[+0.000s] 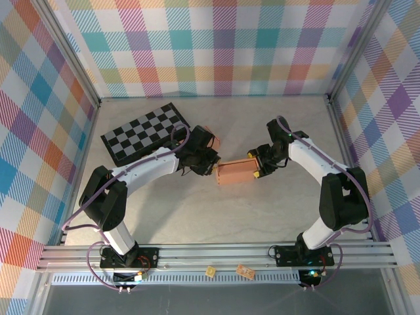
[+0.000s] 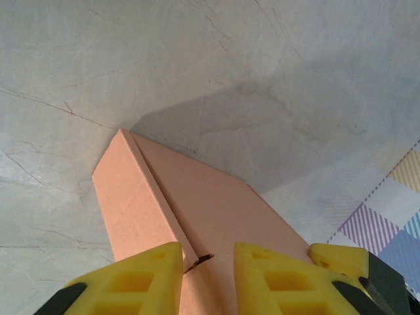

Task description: Fold the paper box

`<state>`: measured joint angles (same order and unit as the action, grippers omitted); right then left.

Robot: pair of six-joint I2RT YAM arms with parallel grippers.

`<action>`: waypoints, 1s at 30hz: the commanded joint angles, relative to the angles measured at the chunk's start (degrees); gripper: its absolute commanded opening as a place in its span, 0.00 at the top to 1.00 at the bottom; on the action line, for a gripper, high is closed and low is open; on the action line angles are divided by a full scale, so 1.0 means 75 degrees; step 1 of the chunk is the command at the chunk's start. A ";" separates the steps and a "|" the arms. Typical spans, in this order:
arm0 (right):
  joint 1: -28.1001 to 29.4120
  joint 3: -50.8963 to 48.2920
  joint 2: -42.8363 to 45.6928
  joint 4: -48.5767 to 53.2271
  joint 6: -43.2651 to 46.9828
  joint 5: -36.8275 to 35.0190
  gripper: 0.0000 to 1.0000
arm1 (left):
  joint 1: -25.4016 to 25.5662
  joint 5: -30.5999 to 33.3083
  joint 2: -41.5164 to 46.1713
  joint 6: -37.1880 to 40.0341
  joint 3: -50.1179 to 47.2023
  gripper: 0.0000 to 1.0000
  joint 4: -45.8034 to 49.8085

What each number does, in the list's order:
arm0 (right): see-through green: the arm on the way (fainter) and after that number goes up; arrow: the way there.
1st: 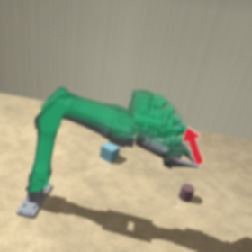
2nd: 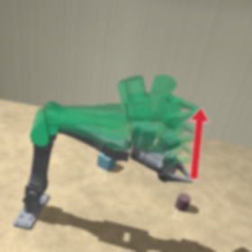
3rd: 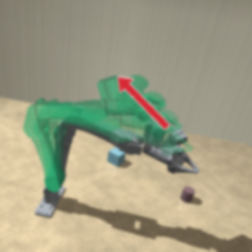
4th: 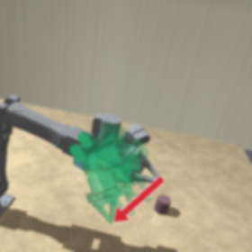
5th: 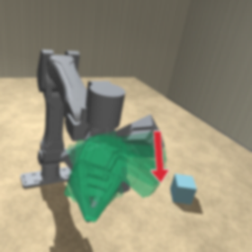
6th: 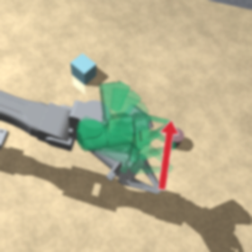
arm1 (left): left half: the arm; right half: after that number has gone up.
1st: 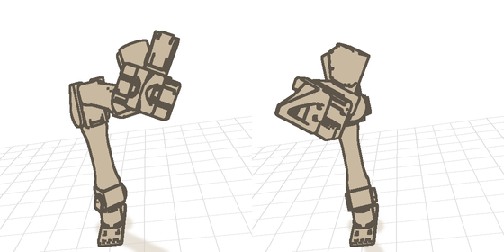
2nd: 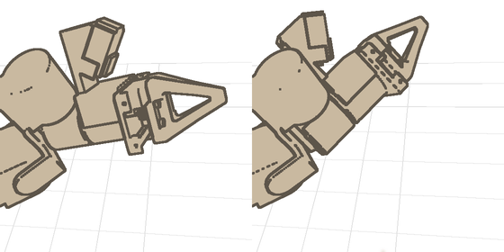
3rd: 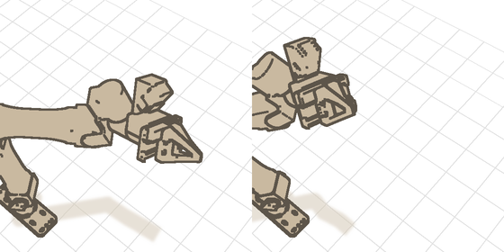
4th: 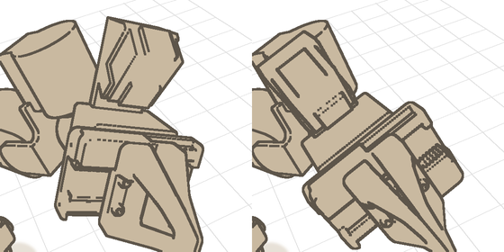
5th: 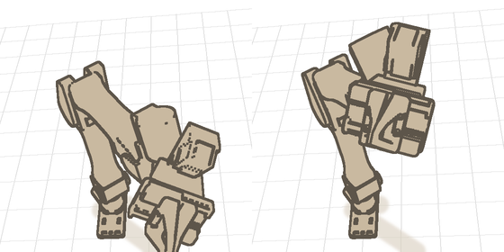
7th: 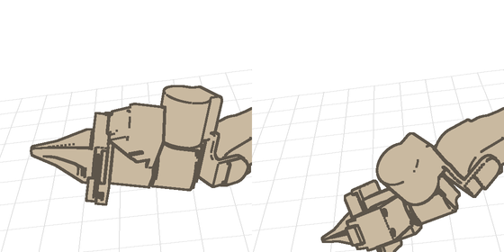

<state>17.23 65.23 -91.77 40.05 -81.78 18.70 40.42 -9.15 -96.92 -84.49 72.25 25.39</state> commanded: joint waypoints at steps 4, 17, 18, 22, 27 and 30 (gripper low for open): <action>0.0033 -0.0084 0.0022 0.0198 0.0101 -0.0041 0.42 | 0.0135 0.0024 0.0119 -0.0117 0.0181 0.71 0.0210; 0.0023 0.0091 -0.0068 0.0179 0.0022 -0.0034 0.43 | 0.0151 -0.0105 0.0313 -0.0782 0.0428 0.59 0.0619; 0.0025 0.0091 -0.0069 0.0178 0.0023 -0.0038 0.43 | 0.0165 -0.0126 0.0252 -0.0802 0.0487 0.60 0.0544; 0.0015 0.0080 -0.0064 0.0181 0.0015 -0.0044 0.43 | 0.0270 -0.0233 0.0108 -0.0884 0.0647 0.62 0.0494; 0.0031 0.0080 -0.0092 0.0163 0.0006 -0.0032 0.43 | 0.0334 -0.0237 0.0197 -0.1060 0.0369 0.64 0.0316; 0.0026 0.0080 -0.0088 0.0152 -0.0003 -0.0020 0.44 | 0.0353 -0.0280 0.0117 -0.1051 0.0472 0.65 0.0354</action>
<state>17.21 65.23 -91.79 40.05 -81.78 18.63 42.41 -10.04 -95.31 -90.87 75.22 29.50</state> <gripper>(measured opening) 0.564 0.359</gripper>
